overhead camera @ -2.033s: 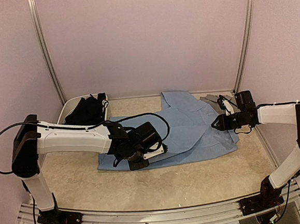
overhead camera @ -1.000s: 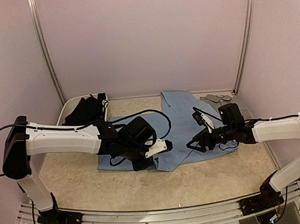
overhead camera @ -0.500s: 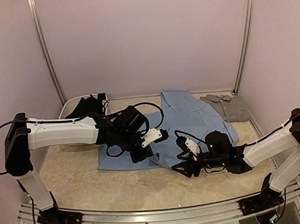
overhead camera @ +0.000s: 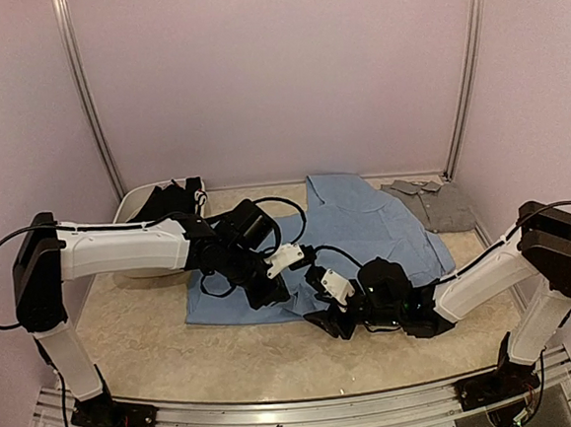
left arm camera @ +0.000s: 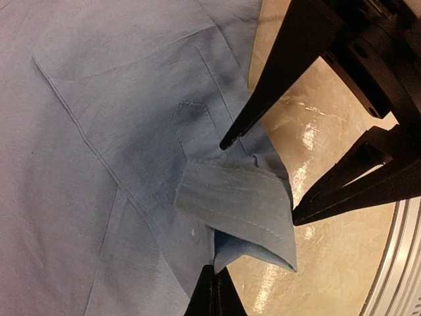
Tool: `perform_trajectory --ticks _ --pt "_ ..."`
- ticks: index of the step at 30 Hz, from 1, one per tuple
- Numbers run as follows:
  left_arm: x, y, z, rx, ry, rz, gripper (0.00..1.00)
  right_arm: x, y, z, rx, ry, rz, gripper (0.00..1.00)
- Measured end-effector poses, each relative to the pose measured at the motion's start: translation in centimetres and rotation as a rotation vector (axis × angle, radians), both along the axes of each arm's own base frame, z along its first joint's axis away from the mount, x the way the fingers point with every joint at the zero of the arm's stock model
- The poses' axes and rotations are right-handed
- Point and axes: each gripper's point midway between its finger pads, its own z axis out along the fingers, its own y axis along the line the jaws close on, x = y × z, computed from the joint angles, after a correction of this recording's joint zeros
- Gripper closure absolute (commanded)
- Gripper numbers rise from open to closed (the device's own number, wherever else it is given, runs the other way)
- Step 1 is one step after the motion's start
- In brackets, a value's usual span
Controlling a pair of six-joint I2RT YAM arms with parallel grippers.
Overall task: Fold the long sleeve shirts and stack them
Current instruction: Pass from the left arm to the right
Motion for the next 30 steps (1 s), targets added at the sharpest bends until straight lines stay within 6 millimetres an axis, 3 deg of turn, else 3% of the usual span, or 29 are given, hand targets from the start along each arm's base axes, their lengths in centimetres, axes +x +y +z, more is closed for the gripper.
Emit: perform_trajectory --ticks 5,9,20,25,30 --pt "0.0 0.0 -0.1 -0.008 0.019 0.003 1.0 -1.0 0.5 0.3 0.015 -0.023 0.026 0.45" --pt "0.0 -0.1 0.0 -0.013 0.023 0.002 1.0 -1.9 -0.6 -0.2 0.006 -0.027 0.03 0.46" --pt "0.2 -0.2 0.1 -0.043 0.079 0.016 1.0 -2.0 -0.7 -0.5 -0.028 -0.111 -0.008 0.52" --pt "0.6 -0.1 0.1 -0.051 0.105 0.033 1.0 -2.3 -0.4 -2.5 -0.098 -0.138 -0.018 0.62" --pt "0.7 -0.2 0.0 -0.054 0.117 0.037 1.0 -1.8 0.0 -2.9 -0.133 -0.176 -0.054 0.69"
